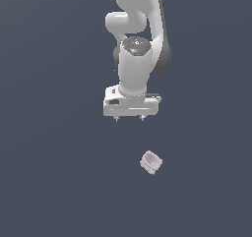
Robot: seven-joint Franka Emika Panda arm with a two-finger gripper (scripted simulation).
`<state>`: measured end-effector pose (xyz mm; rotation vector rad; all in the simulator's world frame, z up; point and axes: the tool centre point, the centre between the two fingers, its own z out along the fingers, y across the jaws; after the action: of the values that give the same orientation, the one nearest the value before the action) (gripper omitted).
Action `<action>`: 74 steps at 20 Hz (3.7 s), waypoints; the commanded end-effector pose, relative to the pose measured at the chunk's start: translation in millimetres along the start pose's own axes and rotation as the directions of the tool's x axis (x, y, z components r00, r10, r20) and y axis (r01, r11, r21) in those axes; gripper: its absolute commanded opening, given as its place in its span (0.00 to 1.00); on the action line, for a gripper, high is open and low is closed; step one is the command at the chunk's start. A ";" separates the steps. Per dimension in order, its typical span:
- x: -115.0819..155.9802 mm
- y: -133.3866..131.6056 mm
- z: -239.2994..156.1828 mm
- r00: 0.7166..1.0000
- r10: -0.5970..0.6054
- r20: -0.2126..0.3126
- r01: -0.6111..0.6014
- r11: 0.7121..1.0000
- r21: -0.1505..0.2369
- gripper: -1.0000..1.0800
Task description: Pick up the object and move it to a goal position.
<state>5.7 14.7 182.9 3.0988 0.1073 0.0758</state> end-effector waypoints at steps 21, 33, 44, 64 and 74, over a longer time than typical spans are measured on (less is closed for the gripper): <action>25.1 -40.9 2.9 0.995 -0.104 -0.015 0.104 0.994 0.025 0.96; 74.1 -63.2 34.4 0.928 -0.374 0.001 0.374 0.927 0.029 0.96; 112.9 -82.3 73.4 0.794 -0.607 0.007 0.606 0.794 0.050 0.96; 126.0 -89.3 104.9 0.715 -0.699 0.005 0.698 0.714 0.063 0.96; 123.5 -91.1 146.9 0.712 -0.702 0.005 0.700 0.711 0.063 0.96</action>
<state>130.4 107.0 42.4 2.8641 1.2875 0.0012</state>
